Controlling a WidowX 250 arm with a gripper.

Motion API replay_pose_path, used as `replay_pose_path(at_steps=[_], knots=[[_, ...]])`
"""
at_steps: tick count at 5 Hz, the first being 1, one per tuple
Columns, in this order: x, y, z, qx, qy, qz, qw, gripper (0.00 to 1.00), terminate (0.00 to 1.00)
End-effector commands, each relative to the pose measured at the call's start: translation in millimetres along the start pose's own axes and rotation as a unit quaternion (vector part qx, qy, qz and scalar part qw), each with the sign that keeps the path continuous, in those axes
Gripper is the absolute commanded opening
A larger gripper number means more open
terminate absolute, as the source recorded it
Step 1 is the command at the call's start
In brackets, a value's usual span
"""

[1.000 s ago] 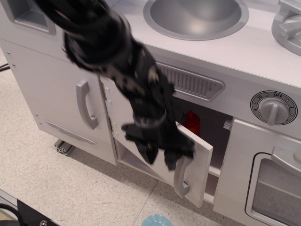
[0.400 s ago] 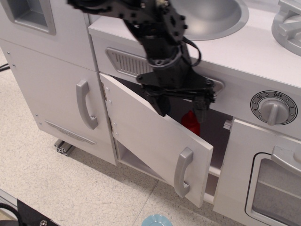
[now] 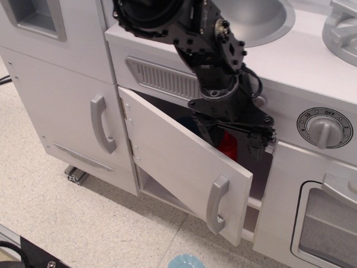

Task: Open cabinet

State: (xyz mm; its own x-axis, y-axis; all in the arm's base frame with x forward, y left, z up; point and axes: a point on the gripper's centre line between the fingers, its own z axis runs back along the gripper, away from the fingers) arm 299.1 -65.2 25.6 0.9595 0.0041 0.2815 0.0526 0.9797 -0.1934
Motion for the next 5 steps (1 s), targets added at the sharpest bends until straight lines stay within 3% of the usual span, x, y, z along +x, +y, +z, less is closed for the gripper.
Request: replay_pose_path(at_steps=[1,5], knots=[[2.0,-1.6,-3.0,-0.003,-0.016,-0.023,0.9996,1.0,0.0],[-67.4,74.3,7.6,0.072,0.057,0.014,0.9956,1.0,0.0]])
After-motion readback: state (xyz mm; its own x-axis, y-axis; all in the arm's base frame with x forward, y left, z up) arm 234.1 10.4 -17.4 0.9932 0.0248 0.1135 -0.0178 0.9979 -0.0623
